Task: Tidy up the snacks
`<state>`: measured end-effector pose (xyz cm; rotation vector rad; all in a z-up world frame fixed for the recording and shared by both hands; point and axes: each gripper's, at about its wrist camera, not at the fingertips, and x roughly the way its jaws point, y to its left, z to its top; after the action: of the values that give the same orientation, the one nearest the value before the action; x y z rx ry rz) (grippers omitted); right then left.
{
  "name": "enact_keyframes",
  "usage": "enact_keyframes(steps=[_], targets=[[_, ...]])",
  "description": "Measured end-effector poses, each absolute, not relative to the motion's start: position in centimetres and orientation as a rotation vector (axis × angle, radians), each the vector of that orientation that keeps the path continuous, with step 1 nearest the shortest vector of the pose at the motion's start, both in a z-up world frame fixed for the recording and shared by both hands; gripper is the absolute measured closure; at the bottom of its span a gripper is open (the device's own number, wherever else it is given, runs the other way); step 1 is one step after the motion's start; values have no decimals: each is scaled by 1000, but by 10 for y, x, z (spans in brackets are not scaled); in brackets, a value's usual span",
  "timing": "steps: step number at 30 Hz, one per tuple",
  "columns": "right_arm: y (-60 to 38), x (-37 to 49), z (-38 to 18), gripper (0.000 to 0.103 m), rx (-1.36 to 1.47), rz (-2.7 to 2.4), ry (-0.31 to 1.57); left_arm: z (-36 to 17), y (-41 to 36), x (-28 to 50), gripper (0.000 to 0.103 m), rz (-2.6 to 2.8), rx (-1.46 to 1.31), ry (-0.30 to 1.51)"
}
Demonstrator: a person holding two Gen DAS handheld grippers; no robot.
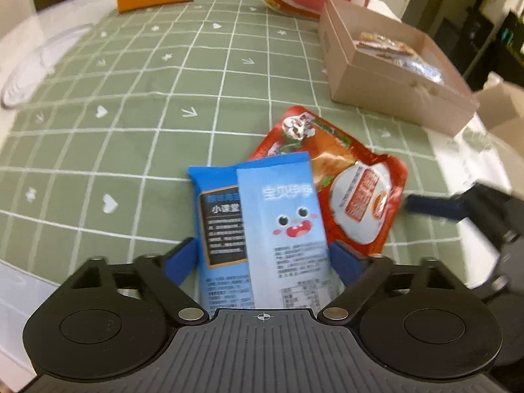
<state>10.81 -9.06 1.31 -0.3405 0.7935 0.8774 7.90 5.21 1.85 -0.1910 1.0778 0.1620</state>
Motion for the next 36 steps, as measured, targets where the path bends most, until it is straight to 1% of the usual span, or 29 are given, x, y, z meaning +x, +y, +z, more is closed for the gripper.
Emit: enact_keyframes(steps=[2, 5, 10, 13, 17, 22, 23, 26, 27, 30, 36], targets=[[-99, 111, 16, 16, -348, 865, 785, 18, 51, 77, 16, 163, -181, 1077], [-107, 116, 22, 16, -360, 849, 754, 19, 51, 75, 20, 169, -183, 1066], [-100, 127, 35, 16, -372, 870, 699, 28, 64, 57, 23, 184, -276, 1035], [-82, 138, 31, 16, -388, 896, 708, 34, 76, 46, 23, 208, -320, 1012], [-53, 151, 14, 15, -406, 911, 773, 40, 92, 34, 23, 249, -357, 995], [-40, 150, 7, 14, -402, 908, 774, 40, 95, 30, 23, 250, -379, 998], [-39, 149, 8, 17, -407, 900, 778, 39, 94, 30, 23, 244, -385, 1000], [-49, 144, 15, 38, -403, 884, 794, 34, 93, 32, 23, 224, -398, 1009], [-54, 143, 17, 44, -394, 877, 802, 32, 92, 32, 23, 218, -401, 1011], [-72, 143, 20, 48, -346, 857, 848, 28, 88, 37, 23, 196, -405, 1019], [-85, 133, 22, 47, -350, 825, 874, 24, 82, 43, 23, 164, -392, 1025]])
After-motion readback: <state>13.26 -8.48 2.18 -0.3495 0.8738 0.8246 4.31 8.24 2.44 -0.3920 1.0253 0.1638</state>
